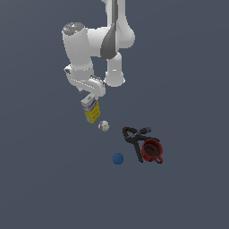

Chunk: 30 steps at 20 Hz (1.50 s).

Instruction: Pick up a designated object from a clutter of objects.

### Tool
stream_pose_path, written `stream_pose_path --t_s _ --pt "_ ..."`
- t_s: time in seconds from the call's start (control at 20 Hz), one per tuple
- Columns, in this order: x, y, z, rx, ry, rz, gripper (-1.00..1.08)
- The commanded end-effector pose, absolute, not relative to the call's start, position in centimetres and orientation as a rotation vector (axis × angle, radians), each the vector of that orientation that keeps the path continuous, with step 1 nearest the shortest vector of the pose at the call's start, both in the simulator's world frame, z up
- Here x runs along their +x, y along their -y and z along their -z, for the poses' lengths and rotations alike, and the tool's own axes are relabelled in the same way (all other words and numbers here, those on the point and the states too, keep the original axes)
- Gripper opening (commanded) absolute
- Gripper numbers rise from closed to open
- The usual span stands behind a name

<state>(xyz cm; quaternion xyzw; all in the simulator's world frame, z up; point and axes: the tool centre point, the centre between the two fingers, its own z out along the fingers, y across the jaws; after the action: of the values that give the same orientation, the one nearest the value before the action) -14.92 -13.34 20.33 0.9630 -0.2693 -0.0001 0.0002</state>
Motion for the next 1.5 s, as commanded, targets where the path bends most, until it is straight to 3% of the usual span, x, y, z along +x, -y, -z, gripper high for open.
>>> stream_pose_path --t_s 0.0,1.1,1.15,1.45 --pt "-15.1 13.4 -20.2 3.023 0.856 0.0 1.0" --pt "-15.2 13.4 -15.4 3.022 0.855 0.0 1.0" --pt "-15.2 13.4 -15.4 3.022 0.855 0.0 -1.0" --pt "-15.2 13.4 -15.4 3.022 0.855 0.0 -1.0"
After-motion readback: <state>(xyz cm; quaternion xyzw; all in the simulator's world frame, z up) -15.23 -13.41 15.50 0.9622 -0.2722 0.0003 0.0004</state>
